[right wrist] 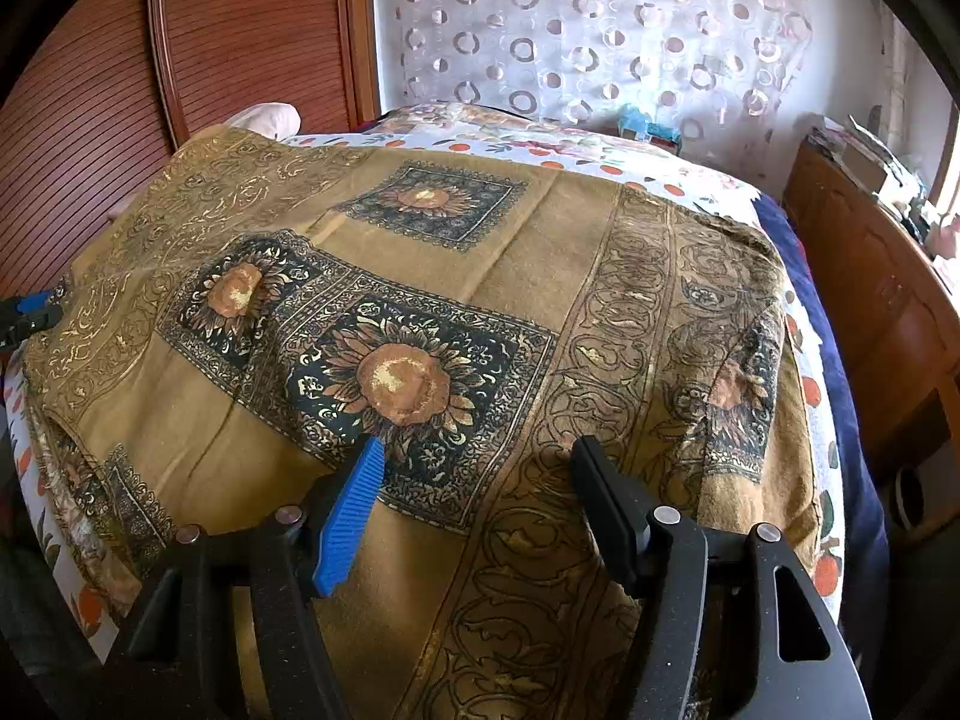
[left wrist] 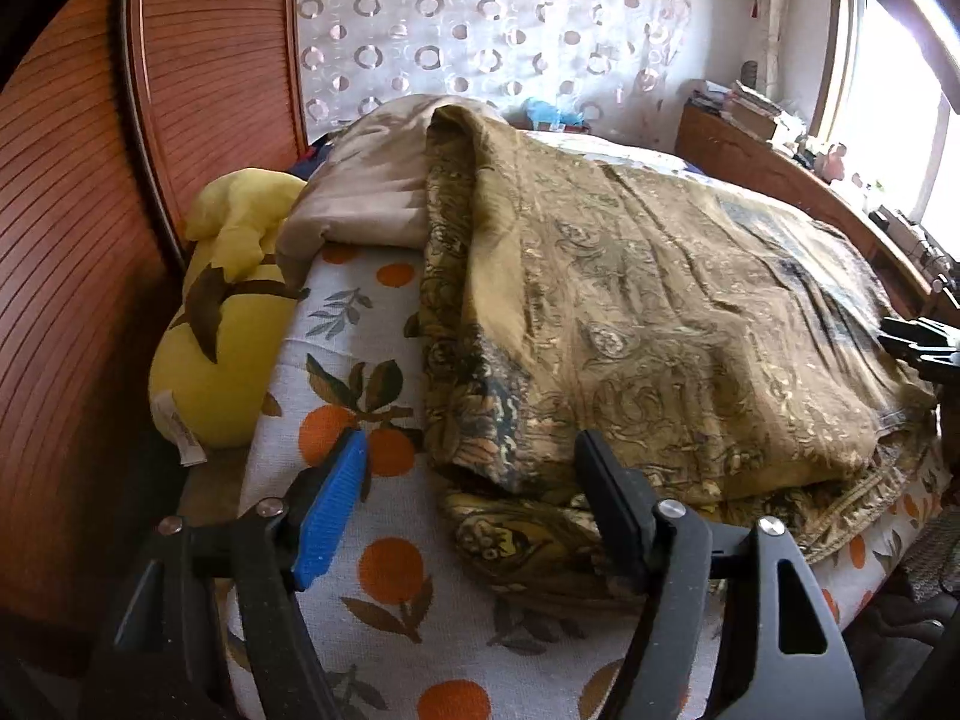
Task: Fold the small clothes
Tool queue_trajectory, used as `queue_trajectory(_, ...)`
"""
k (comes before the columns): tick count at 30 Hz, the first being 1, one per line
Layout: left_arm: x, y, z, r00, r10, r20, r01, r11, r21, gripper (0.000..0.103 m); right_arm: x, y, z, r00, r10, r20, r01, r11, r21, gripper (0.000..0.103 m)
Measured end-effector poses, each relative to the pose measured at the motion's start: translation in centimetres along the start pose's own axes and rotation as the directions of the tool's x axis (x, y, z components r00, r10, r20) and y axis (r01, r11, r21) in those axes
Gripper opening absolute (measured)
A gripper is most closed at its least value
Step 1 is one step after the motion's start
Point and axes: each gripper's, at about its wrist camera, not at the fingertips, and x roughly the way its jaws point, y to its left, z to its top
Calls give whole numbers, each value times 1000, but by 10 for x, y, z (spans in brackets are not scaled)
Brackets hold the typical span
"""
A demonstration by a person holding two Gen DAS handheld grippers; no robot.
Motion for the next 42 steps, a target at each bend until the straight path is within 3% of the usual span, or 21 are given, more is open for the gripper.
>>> queue_trajectory(5, -2, 0, 1, 1000, -28, 8, 28, 999, -15, 37, 0, 1, -1, 1000, 1, 0, -1, 1000, -1, 67)
queue_trajectory(16, 5, -4, 5, 1000, -9, 27, 9, 1000, 3, 35, -1, 0, -1, 1000, 3, -1, -3, 1000, 0, 67)
queue_trajectory(20, 5, -4, 7, 999, -30, 16, 30, 999, -16, 20, -1, 1, -1, 1000, 3, -1, -3, 1000, -1, 67)
queue_trajectory(21, 5, -5, 9, 999, -52, 6, 52, 998, -23, 11, -1, 1, -1, 1000, 4, -1, -4, 1000, -1, 67)
queue_trajectory(30, -34, -43, 35, 979, -140, 146, 136, 990, 42, 9, -2, 3, -1, 1000, 5, -2, -5, 1000, 1, 67)
queue_trajectory(37, -56, -86, 54, 939, -238, 248, 213, 969, 123, 9, -3, 2, -1, 1000, 8, -2, -8, 1000, 1, 67)
queue_trajectory(42, -48, -110, 51, 927, -288, 243, 257, 955, 151, 8, -3, 4, -1, 1000, 9, -1, -9, 1000, 4, 68)
